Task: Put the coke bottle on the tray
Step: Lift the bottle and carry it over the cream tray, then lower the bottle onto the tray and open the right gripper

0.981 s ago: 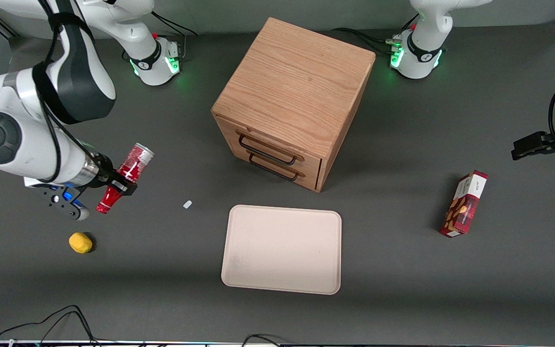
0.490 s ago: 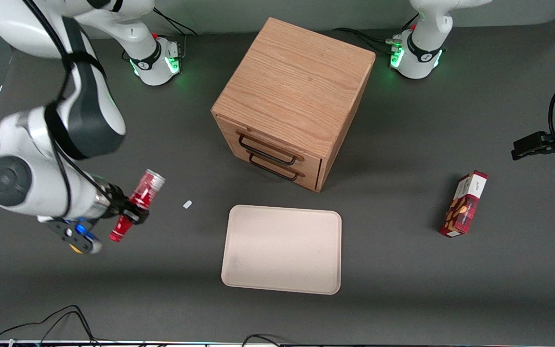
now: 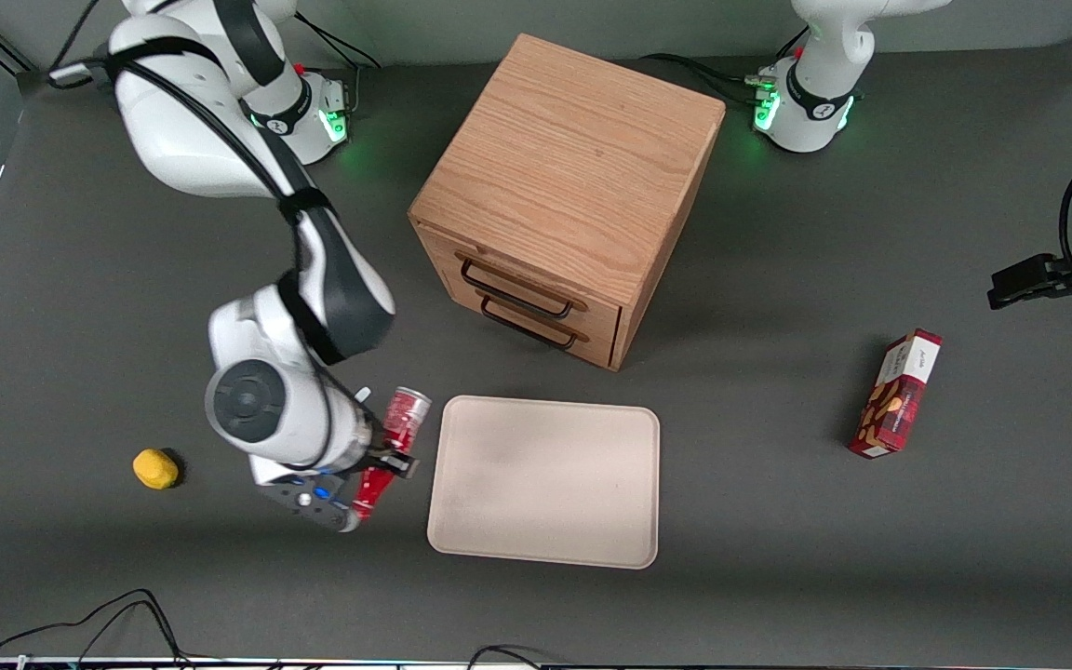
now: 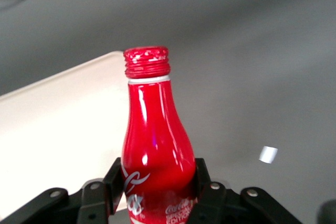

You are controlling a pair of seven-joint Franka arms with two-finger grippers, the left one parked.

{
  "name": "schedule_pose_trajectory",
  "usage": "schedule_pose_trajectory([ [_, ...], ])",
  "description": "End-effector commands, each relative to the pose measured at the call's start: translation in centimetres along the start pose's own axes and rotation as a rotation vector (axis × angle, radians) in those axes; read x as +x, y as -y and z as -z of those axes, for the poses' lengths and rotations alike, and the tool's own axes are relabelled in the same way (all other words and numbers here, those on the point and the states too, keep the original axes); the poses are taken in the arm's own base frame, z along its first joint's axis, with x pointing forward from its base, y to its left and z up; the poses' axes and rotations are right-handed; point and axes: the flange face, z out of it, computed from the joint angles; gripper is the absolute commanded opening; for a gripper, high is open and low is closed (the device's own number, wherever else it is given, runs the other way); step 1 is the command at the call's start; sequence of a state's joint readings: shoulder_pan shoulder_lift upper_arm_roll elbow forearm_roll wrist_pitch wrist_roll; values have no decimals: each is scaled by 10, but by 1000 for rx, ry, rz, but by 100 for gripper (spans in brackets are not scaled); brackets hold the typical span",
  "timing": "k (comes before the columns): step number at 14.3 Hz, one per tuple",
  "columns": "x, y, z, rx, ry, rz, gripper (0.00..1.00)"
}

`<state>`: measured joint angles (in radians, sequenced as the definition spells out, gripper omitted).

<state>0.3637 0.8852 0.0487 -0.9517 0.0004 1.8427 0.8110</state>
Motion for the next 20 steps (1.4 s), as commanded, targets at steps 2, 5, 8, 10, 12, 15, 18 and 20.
schedule_pose_trajectory([
  [2, 4, 15, -51, 12, -10, 164, 0],
  [5, -4, 29, -90, 25, -33, 192, 0],
  [8, -11, 37, -111, 32, -46, 209, 0],
  [10, -11, 37, -122, 31, -48, 232, 0],
  [12, -11, 36, -127, 27, -44, 265, 0],
  [15, -13, 35, -134, 17, -36, 297, 0],
  [18, -13, 35, -135, 12, -38, 299, 0],
  [20, -13, 34, -138, 8, -38, 300, 23],
])
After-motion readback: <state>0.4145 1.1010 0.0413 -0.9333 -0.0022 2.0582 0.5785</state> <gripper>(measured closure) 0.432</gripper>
